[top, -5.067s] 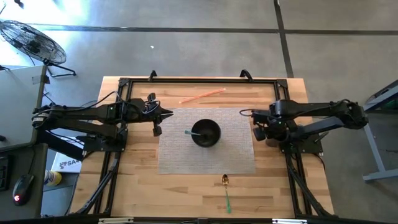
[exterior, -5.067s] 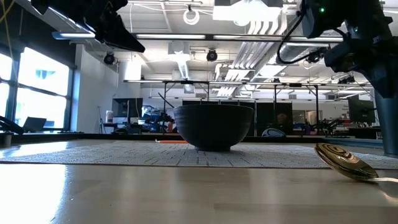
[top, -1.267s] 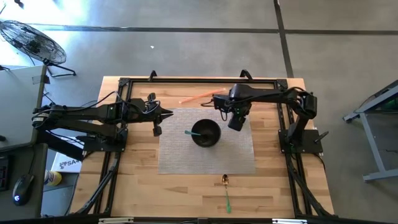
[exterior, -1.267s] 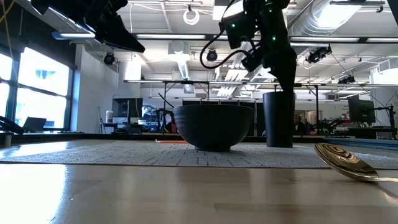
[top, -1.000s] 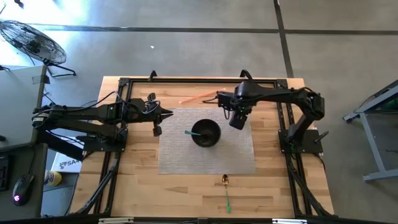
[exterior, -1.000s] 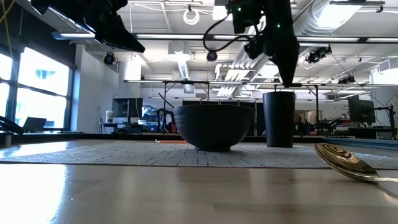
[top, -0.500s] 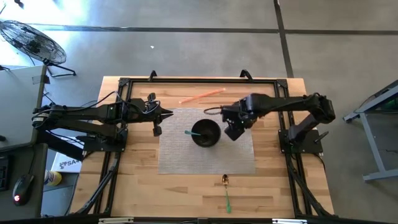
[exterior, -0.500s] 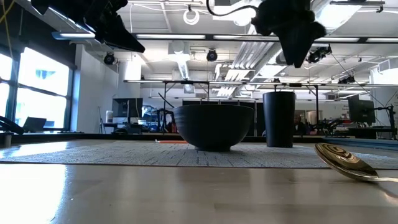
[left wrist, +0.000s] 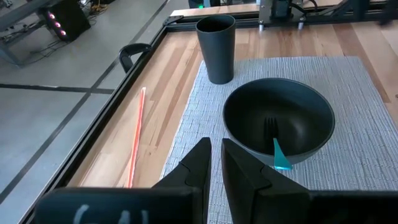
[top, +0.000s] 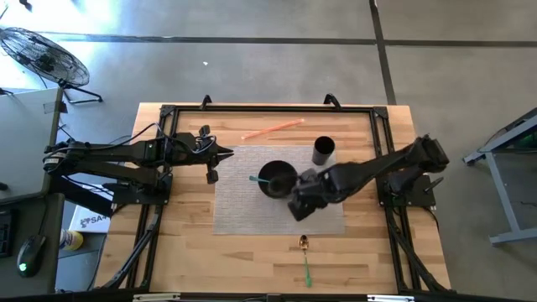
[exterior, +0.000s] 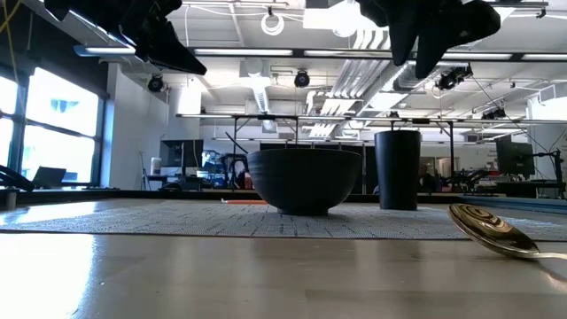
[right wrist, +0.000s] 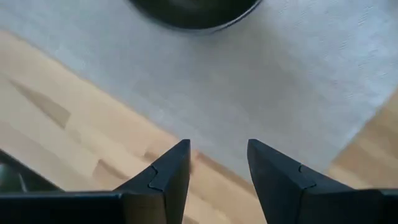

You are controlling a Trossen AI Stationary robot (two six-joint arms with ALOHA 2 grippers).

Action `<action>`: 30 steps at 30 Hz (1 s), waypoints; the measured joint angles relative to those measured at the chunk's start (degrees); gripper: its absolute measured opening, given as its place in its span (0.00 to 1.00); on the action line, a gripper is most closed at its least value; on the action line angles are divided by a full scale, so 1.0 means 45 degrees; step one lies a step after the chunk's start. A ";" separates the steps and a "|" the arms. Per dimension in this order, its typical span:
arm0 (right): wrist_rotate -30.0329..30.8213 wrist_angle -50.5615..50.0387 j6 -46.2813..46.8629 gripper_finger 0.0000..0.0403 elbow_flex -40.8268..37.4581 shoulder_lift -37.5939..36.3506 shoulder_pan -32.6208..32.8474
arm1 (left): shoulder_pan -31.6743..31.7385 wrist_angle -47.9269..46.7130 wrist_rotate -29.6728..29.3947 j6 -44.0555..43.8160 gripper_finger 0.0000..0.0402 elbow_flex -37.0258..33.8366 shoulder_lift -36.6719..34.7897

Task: Pick & Place Utensil
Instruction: Put the green spoon into the black bowl

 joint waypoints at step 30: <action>-0.2719 0.4671 0.5772 0.38 0.0000 0.4615 0.3115 | 0.0000 0.0001 -0.0004 0.0000 0.09 0.0000 0.0000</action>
